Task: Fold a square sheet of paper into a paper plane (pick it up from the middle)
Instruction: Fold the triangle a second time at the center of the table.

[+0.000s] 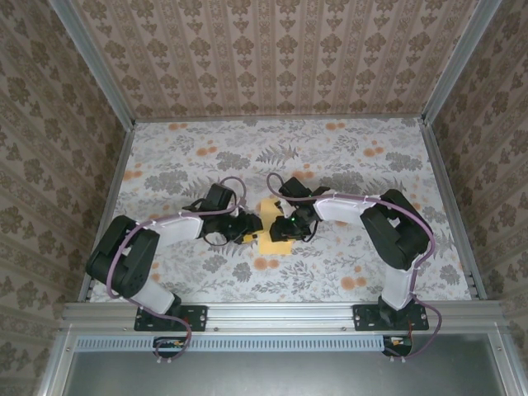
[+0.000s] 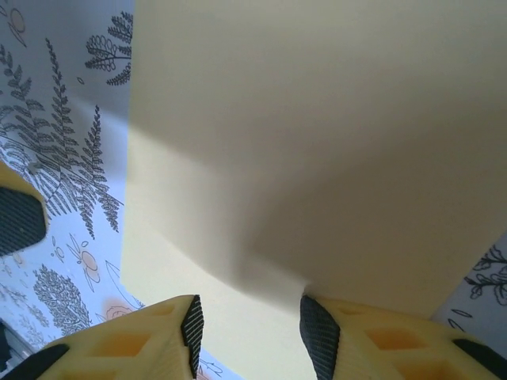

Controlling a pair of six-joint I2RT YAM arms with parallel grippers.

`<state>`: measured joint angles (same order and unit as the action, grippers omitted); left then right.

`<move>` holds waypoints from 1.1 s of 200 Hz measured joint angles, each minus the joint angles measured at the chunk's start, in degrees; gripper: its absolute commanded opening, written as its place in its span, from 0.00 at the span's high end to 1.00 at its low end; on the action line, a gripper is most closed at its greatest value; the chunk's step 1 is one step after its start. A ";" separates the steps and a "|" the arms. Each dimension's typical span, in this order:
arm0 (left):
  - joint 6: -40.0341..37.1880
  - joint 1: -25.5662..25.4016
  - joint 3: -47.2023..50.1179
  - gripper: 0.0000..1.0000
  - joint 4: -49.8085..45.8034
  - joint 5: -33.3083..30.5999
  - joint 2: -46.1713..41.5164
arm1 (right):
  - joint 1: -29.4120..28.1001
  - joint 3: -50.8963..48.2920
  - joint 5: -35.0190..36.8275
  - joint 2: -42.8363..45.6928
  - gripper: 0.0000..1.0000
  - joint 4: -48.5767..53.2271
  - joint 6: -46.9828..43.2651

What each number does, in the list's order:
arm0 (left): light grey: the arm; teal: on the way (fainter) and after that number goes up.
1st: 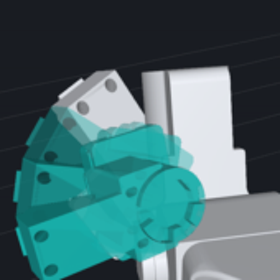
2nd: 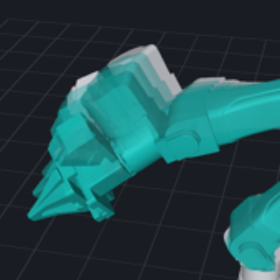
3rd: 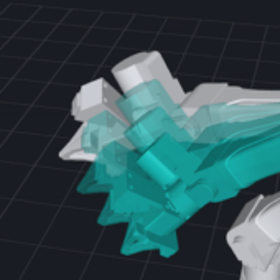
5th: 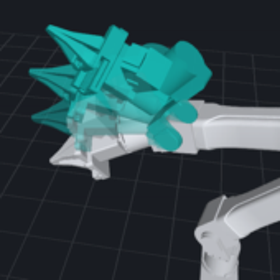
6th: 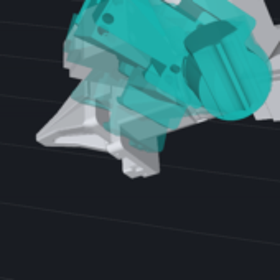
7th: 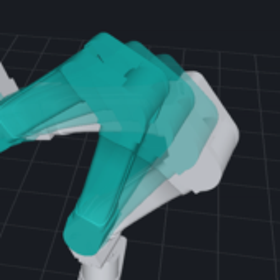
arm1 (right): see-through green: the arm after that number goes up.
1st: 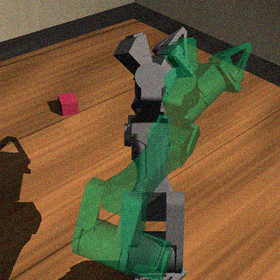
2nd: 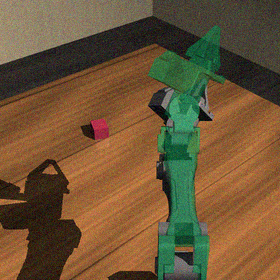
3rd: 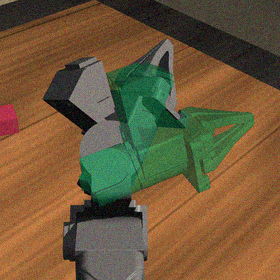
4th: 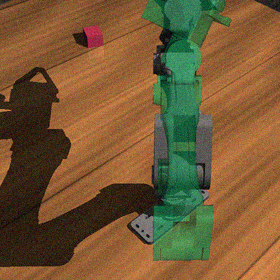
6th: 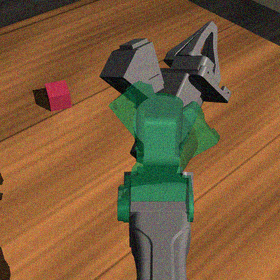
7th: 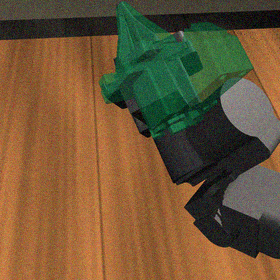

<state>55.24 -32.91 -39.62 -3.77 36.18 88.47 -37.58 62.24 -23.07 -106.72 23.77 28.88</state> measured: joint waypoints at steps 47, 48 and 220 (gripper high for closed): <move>-0.17 -3.32 -2.03 0.61 -5.51 -3.67 2.32 | 0.48 -1.01 -1.64 0.00 0.59 -2.62 2.23; -0.17 -3.43 -2.05 0.61 -5.64 -3.72 2.40 | 0.48 -1.03 -1.64 0.00 0.59 -2.67 2.27; -2.40 -6.99 -8.33 0.63 -13.07 -9.44 6.60 | 1.44 -2.43 -4.24 -0.04 0.62 -5.66 3.04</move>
<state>52.84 -39.90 -47.94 -16.84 26.74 95.07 -36.14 59.81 -27.31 -106.76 18.11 31.92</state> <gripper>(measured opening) 0.392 0.390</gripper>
